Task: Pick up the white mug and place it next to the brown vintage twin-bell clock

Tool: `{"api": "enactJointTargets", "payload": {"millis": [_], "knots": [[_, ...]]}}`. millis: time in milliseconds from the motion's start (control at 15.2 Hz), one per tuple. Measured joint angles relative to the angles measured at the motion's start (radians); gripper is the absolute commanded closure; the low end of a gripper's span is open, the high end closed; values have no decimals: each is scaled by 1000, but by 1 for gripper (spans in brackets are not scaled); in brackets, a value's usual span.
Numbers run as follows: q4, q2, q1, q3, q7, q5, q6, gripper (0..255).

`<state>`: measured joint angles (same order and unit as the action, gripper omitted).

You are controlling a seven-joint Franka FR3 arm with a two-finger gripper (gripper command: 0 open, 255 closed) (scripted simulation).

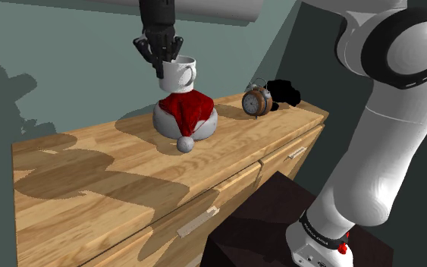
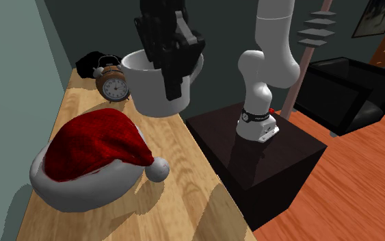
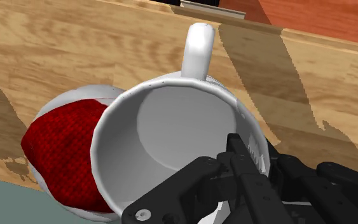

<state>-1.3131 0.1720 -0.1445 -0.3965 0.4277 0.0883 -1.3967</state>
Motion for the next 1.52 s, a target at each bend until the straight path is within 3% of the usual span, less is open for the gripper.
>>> {"api": "enactJointTargets", "payload": {"millis": [396,924,1518], "knots": [[-134,-112,99,64,-153,-35,-37,255],[-228,-188,207,164,-358,-45,-65,255],[-236,-193,310,274,-572,-32,-79,255]]}}
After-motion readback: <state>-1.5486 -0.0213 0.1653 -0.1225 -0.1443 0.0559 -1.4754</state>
